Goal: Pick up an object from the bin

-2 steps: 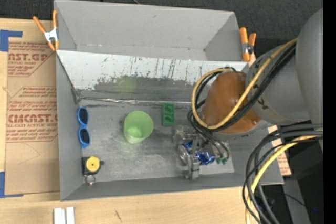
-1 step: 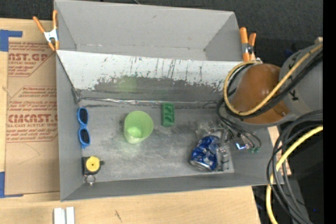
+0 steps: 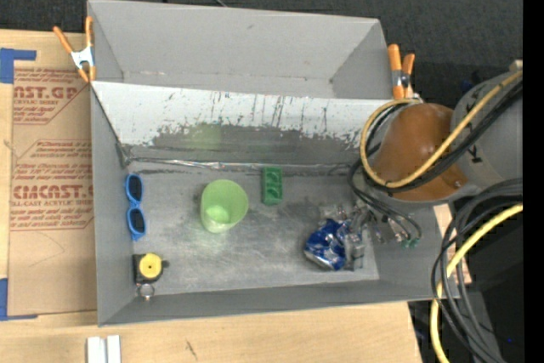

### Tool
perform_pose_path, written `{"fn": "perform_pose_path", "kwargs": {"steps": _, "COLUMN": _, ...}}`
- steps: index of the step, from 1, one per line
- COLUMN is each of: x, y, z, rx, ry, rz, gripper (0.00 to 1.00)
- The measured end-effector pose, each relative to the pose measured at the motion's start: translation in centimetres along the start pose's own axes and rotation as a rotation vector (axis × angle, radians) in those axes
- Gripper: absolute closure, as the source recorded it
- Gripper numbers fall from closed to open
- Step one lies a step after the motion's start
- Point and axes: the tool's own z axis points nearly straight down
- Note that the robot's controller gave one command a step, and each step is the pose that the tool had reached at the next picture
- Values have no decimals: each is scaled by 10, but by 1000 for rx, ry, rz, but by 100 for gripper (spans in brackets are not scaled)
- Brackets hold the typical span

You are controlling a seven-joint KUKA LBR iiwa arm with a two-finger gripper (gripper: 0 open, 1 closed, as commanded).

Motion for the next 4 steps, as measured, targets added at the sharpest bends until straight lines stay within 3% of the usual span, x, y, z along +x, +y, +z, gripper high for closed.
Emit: {"fn": "perform_pose_path", "kwargs": {"steps": 4, "x": 0, "y": 0, "z": 0, "rx": 0, "ry": 0, "rz": -1, "gripper": 100}}
